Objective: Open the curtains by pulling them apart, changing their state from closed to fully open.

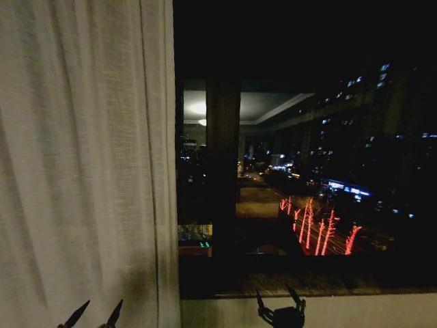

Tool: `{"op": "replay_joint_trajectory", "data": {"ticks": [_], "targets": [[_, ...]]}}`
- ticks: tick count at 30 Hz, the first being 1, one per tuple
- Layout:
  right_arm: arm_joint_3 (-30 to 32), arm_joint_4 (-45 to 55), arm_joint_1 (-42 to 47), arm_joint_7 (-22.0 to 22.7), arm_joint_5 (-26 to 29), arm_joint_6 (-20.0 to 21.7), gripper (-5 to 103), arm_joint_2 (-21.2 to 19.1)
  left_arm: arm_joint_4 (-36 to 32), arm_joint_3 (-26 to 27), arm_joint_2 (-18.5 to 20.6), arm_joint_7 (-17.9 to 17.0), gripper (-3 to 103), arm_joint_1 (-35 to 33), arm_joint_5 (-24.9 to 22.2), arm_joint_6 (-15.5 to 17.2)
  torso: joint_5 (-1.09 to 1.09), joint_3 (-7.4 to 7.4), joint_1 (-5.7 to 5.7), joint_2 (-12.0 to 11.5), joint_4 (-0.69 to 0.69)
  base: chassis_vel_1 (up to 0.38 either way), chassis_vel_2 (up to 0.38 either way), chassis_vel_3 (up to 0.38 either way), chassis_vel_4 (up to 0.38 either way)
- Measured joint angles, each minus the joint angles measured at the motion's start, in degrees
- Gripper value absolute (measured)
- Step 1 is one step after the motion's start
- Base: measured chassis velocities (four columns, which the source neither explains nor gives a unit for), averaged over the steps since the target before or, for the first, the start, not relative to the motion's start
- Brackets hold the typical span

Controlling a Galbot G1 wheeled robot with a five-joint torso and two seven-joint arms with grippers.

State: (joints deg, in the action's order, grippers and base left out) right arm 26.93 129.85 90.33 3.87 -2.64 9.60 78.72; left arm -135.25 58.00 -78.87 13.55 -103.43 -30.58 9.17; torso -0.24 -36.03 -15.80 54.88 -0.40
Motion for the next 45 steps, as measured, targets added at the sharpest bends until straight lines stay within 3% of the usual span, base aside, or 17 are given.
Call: {"op": "replay_joint_trajectory", "data": {"ticks": [12,45], "targets": [[0.9,-1.9,-0.5,0.0,-0.1,-2.6,100,0.0,0.1,0.3,-0.1,0.4,100,-0.3,0.1,-1.1,-0.01,0.01,0.0,0.0,0.0,0.085,0.086,-0.086,-0.085],[1.9,-2.0,-0.3,0.6,1.2,-2.9,100,0.0,0.0,0.3,-0.5,0.5,100,-0.4,0.3,-1.1,0.0,0.0,-0.01,0.0,0.0,-0.018,0.081,0.013,-0.077]]}}
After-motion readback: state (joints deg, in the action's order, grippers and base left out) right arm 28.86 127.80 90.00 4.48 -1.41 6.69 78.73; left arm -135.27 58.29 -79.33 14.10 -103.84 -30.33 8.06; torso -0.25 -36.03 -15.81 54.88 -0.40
